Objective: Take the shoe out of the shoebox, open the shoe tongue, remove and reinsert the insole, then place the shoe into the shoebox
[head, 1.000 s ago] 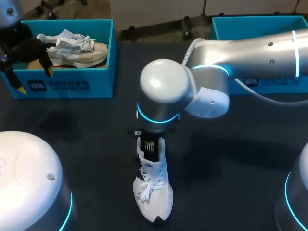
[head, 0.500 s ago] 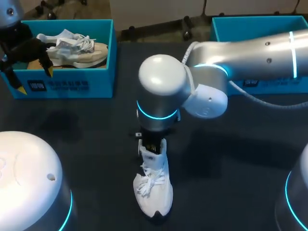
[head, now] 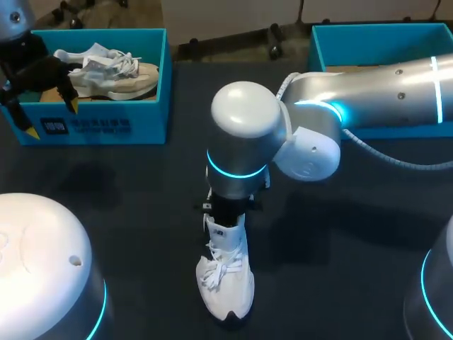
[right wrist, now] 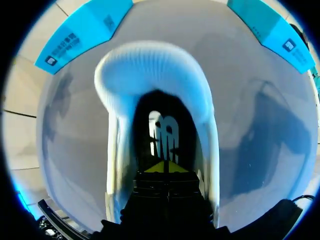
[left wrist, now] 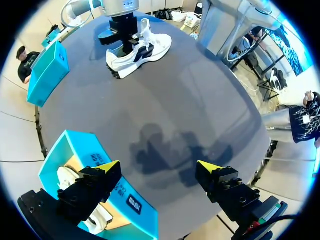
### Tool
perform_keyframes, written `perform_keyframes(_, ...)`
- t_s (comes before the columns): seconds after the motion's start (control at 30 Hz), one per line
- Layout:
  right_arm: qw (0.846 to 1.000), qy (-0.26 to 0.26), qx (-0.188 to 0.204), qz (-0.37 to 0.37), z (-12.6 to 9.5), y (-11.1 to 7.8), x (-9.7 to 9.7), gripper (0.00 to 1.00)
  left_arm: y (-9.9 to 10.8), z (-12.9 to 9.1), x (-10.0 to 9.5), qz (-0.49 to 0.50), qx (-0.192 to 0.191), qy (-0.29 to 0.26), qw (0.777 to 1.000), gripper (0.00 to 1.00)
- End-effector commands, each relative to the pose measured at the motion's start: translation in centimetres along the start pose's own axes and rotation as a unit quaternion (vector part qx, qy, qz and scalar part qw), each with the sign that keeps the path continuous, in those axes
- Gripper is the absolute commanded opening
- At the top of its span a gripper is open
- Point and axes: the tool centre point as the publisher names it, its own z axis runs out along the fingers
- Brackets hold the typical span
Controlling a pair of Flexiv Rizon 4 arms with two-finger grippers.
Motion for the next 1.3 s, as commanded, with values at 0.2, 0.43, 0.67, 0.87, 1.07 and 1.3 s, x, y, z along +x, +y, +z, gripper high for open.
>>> perform_keyframes(0.2,0.999,-0.016,-0.034,-0.015,-1.9,0.6,0.3,0.00,0.0,-0.1,0.0,0.000,-0.001,0.001,1.000,1.00)
perform_keyframes(0.43,0.998,-0.010,-0.047,-0.039,-2.1,3.1,0.0,0.00,0.0,-0.1,0.0,0.000,-0.001,0.001,1.000,1.00)
perform_keyframes(0.67,0.999,0.002,-0.016,-0.043,-0.2,3.2,-0.5,0.00,0.0,-0.1,0.0,0.000,-0.001,0.001,1.000,1.00)
perform_keyframes(0.87,0.999,0.004,0.008,-0.038,0.8,1.9,-0.6,0.00,0.0,-0.1,0.0,0.000,-0.001,0.001,1.000,1.00)
perform_keyframes(1.07,1.000,-0.002,0.006,-0.025,-0.3,0.7,-0.5,0.00,0.0,-0.1,0.0,0.000,-0.001,0.001,1.000,1.00)
perform_keyframes(1.3,0.999,-0.010,-0.009,-0.041,-2.9,1.0,0.6,0.00,0.0,-0.1,0.0,0.000,-0.001,0.001,1.000,1.00)
